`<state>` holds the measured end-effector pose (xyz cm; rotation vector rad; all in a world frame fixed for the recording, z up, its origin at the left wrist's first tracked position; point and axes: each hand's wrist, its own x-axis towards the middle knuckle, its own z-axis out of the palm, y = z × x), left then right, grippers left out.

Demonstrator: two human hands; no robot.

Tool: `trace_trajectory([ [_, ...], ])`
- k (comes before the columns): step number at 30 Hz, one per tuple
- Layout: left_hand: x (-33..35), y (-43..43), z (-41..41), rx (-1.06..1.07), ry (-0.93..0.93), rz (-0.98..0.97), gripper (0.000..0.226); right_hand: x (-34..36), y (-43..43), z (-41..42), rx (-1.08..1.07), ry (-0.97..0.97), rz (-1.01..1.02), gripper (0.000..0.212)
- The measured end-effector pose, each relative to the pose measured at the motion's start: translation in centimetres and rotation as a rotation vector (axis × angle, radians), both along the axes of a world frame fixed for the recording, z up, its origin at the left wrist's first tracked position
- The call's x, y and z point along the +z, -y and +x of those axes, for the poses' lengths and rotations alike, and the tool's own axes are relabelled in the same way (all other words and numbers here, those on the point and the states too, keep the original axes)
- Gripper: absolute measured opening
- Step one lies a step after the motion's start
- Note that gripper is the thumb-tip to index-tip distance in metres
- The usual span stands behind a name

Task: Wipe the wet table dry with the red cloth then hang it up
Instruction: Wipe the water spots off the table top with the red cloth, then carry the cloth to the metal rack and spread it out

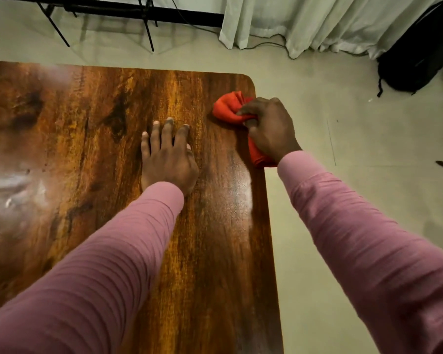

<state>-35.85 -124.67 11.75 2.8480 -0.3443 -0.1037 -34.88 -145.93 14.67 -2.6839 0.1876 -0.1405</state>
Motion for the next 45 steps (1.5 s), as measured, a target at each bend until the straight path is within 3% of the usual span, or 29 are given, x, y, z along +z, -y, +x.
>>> trace_trajectory([
  [6,0.2,0.3,-0.1,0.001,0.017,-0.023,0.048,0.0,0.6,-6.5,0.147,-0.019,0.034,0.032],
  [14,1.3,0.4,-2.9,-0.015,0.143,-0.023,0.043,0.1,-1.1,-13.1,0.051,-0.032,0.139,0.035],
  [22,1.8,-0.9,-17.3,-0.033,0.016,0.004,0.046,1.0,-4.0,-22.8,0.073,-0.103,0.186,0.036],
  [28,5.5,-3.3,-27.3,0.051,-0.075,-0.064,0.043,1.7,-6.7,-31.9,0.018,-0.289,0.181,0.034],
  [31,7.0,-4.2,-31.2,0.068,-0.122,-0.114,0.041,2.5,-7.6,-36.1,-0.073,-0.335,0.333,0.033],
  [38,9.1,-4.1,-36.6,0.155,-0.172,-0.301,0.032,5.4,-7.3,-42.4,-0.349,-0.244,0.753,0.035],
  [41,9.5,-1.4,-37.2,0.192,-0.215,-0.32,0.03,6.7,-4.8,-42.5,-0.492,-0.255,1.003,0.02],
  [45,10.5,4.2,-37.1,0.215,-0.237,-0.419,0.03,8.2,0.8,-41.4,-0.594,-0.198,1.434,0.025],
])
